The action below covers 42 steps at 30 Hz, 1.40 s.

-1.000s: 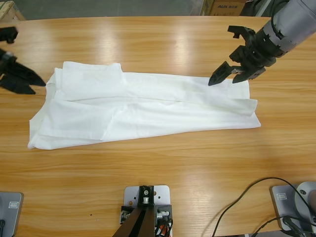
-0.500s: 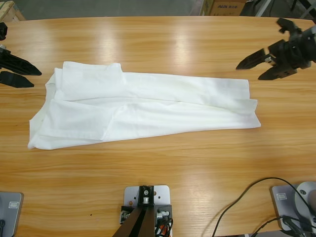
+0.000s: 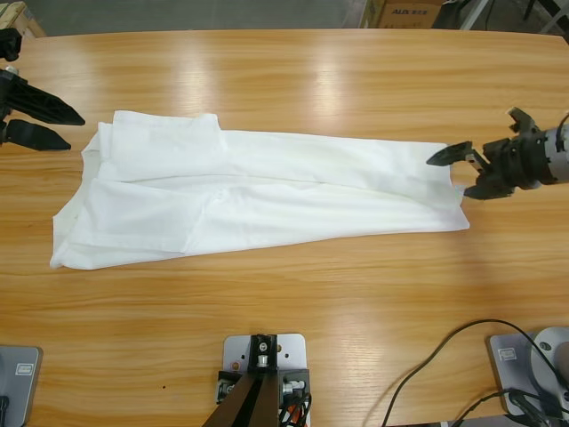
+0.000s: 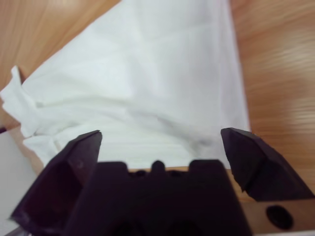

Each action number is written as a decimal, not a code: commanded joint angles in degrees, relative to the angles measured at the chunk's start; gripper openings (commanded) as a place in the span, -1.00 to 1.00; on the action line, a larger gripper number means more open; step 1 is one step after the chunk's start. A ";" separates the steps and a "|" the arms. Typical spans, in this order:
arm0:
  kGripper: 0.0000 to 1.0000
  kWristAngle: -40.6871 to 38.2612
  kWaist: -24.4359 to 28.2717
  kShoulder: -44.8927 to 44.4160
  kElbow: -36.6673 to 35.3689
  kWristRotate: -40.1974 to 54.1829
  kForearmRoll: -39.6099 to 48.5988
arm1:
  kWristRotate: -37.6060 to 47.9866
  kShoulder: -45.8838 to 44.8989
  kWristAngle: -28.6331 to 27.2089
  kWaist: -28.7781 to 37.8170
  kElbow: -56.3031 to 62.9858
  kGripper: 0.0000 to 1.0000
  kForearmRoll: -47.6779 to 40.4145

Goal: Fold clothes

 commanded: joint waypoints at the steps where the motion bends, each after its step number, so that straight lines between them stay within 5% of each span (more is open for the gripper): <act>1: 0.60 -0.60 -1.77 -1.45 0.02 -1.50 -0.04 | 0.20 -1.41 -2.78 -2.03 1.68 0.96 -0.53; 18: 0.60 -0.33 -1.69 -1.60 -0.56 -1.60 0.63 | -5.09 13.11 2.36 -3.93 1.77 0.96 -10.66; 28: 0.60 -0.24 -1.72 -2.41 -0.77 -1.60 1.79 | -1.31 14.04 -0.40 -4.11 5.62 0.95 -12.52; 42: 0.60 -0.24 -1.95 -2.66 -0.77 -1.60 1.79 | -3.95 19.96 9.04 -2.33 6.04 0.90 -14.74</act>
